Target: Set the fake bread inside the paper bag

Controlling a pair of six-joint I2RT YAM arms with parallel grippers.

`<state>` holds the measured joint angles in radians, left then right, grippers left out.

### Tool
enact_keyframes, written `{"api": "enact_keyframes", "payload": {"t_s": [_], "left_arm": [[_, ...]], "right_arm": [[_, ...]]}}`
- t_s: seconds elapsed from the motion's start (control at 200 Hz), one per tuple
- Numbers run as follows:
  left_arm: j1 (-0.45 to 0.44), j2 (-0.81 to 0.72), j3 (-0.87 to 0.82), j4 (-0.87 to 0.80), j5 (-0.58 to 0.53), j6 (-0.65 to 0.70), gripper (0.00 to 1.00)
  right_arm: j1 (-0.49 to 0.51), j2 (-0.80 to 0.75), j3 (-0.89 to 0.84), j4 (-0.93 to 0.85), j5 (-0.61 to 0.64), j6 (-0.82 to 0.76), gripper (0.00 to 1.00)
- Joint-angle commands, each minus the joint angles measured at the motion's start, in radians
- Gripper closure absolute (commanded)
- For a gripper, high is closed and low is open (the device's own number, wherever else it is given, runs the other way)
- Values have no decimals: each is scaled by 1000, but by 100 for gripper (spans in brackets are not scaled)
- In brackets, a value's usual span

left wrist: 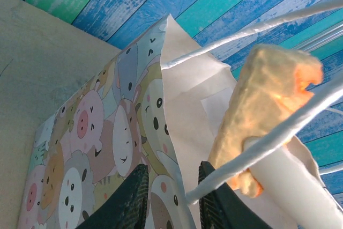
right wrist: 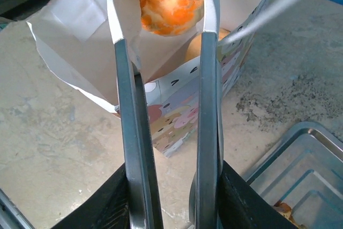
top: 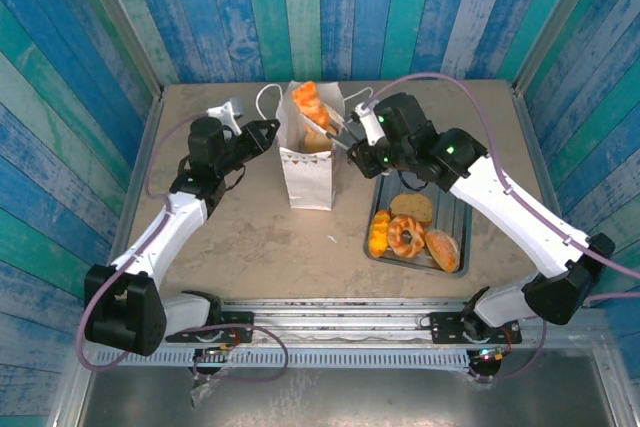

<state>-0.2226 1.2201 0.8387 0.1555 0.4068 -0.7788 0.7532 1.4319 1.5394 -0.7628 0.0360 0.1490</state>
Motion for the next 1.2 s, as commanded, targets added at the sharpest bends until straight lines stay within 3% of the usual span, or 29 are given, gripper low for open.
{"api": "enact_keyframes", "payload": {"t_s": [0.0,0.195,0.521,0.811,1.197], "left_arm": [[-3,22,24,7,12,18,71],[-5,20,22,8,12,15,71],[-4,9,20,7,12,16,71],[-3,-9,33,9,15,27,57],[-3,-71,37,-46,-65,88,37]], "right_arm": [[7,9,44,-3,27,-7,57],[8,15,53,0,29,-2,52],[9,-25,72,53,-11,12,53],[8,-94,86,111,-71,33,54],[9,-184,117,70,-89,70,55]]}}
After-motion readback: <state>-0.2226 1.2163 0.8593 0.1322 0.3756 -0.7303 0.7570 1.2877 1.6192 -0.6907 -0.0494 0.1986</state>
